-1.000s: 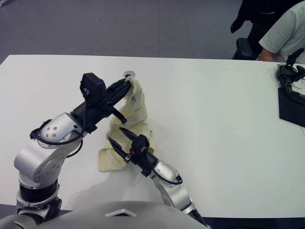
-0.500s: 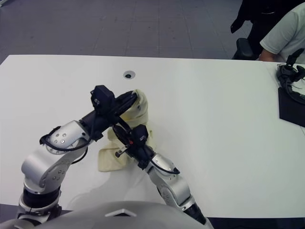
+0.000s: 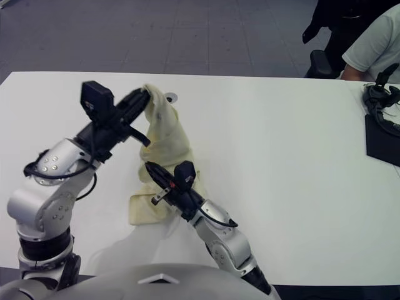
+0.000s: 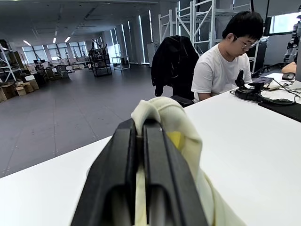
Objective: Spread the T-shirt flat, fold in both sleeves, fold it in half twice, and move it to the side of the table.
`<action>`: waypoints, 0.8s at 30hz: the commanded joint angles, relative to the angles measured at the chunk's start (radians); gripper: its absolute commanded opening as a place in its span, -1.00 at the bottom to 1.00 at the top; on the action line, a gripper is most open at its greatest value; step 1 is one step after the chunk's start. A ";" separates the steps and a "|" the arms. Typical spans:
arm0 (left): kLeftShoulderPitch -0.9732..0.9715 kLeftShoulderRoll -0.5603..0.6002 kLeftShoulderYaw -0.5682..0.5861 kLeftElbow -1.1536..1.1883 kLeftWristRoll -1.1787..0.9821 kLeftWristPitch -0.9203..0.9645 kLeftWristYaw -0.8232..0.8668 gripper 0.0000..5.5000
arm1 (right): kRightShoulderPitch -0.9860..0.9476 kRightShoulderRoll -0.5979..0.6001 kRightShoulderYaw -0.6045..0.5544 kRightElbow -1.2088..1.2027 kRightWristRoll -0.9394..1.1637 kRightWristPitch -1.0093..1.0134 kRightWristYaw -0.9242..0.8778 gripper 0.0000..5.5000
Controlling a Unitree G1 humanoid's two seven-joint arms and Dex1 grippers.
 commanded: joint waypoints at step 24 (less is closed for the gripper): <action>-0.324 0.340 -0.067 0.386 0.356 -0.268 -0.238 -0.99 | -0.769 -0.468 -0.649 0.402 -0.180 -0.193 0.172 -1.00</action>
